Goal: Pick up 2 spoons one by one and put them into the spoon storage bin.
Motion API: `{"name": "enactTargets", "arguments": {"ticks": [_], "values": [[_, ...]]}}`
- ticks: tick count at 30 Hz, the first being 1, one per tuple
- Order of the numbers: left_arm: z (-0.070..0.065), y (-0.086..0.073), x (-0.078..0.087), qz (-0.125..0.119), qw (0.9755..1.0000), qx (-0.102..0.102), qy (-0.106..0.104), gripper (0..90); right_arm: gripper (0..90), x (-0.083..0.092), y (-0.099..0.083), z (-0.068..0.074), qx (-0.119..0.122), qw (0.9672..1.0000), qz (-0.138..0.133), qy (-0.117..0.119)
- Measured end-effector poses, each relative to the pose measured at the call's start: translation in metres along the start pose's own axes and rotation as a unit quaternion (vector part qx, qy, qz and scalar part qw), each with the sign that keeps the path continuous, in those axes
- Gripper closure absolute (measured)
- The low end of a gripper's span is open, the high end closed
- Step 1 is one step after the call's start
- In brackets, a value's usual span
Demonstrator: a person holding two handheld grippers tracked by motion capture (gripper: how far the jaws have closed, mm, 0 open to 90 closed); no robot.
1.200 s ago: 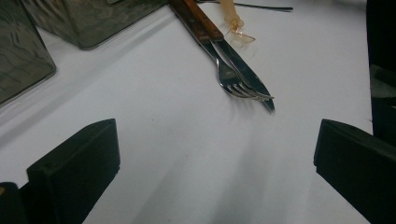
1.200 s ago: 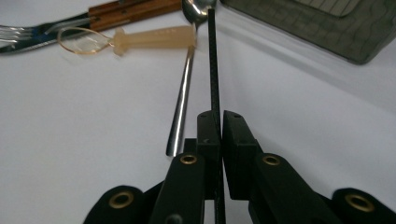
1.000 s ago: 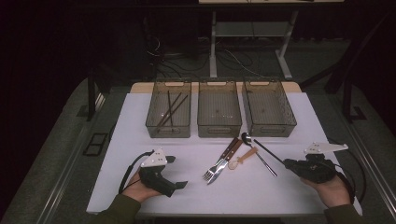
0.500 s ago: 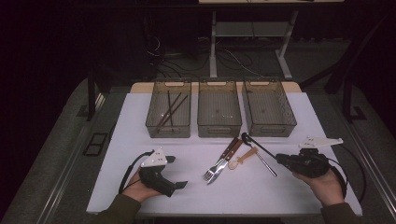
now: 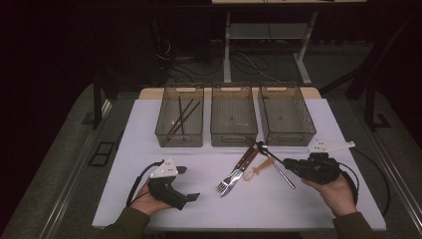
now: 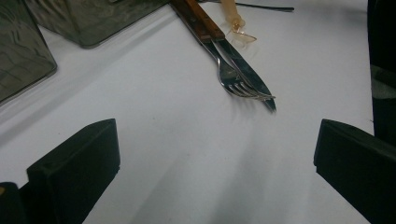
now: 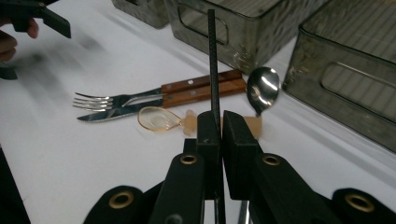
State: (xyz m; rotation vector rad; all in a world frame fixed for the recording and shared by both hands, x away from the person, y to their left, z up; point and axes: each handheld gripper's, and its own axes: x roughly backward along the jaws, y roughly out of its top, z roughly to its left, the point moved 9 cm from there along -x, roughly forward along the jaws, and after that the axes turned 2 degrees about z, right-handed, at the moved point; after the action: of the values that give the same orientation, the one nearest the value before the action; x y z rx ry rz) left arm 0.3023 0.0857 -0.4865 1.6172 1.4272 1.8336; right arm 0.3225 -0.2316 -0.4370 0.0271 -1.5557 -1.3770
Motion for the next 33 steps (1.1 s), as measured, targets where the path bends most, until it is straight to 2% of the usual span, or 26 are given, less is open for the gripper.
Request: {"name": "enactTargets", "arguments": {"ticks": [14,29,33], "values": [[0.0,0.0,0.0,0.0,1.0,-0.004,-0.002,0.0,85.5,-0.027,0.03,0.019,0.013,0.9995,-0.008,0.026],[0.0,0.0,0.001,0.0,1.0,-0.005,0.0,0.0,85.5,-0.06,0.058,0.027,0.023,0.9994,-0.006,0.027],[0.0,0.0,0.001,0.0,1.0,-0.003,-0.002,0.0,85.5,-0.069,0.067,0.03,0.02,0.9993,-0.008,0.029]]}}
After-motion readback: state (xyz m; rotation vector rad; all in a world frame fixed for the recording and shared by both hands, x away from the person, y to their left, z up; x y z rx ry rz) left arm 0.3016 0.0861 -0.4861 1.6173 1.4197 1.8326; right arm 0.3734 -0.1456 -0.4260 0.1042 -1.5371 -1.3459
